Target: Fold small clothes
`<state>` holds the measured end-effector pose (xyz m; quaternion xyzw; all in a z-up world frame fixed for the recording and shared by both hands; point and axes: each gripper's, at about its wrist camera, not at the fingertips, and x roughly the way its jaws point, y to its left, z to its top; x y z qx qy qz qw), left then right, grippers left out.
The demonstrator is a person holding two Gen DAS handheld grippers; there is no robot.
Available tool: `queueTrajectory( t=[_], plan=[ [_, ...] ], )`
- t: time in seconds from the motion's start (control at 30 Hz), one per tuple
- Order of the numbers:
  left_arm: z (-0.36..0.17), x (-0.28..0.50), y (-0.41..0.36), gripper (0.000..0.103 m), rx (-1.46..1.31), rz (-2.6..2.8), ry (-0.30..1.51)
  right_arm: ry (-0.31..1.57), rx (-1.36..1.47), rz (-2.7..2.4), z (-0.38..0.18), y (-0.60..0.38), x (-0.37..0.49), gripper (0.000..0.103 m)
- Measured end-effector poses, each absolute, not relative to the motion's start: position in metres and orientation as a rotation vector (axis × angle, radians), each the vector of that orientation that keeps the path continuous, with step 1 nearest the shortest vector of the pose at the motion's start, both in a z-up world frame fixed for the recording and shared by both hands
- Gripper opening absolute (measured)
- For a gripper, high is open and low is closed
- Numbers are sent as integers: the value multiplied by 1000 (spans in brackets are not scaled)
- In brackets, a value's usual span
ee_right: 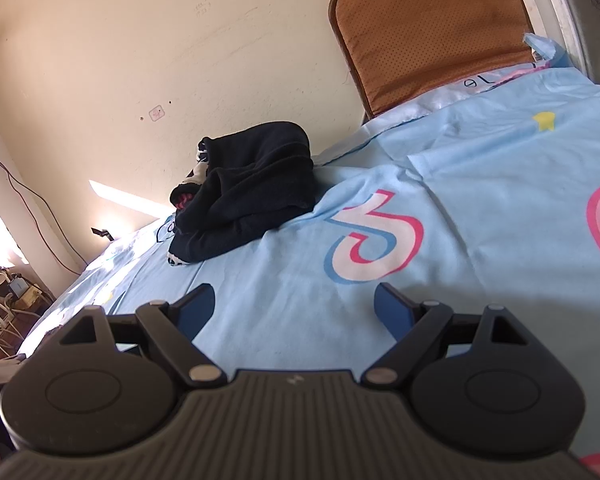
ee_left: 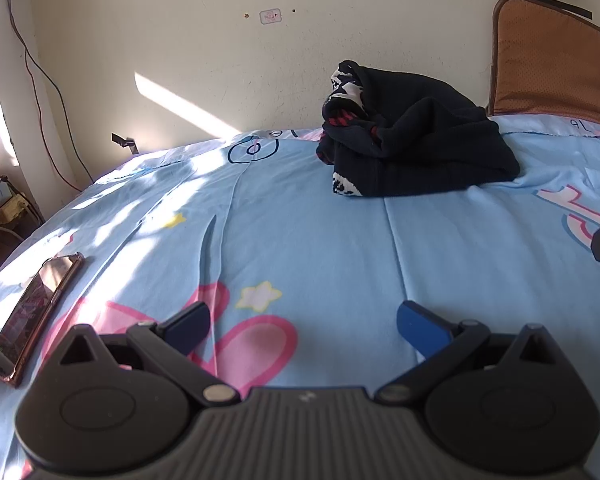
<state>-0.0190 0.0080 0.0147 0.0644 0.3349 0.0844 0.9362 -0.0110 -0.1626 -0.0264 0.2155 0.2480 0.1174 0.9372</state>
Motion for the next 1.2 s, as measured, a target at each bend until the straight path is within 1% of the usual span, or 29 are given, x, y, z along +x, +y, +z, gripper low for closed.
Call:
queueTrajectory(
  t=[1.2],
  plan=[
    [14, -18, 11, 103, 125, 168, 688, 500, 445, 250, -26, -164, -11, 89]
  ],
)
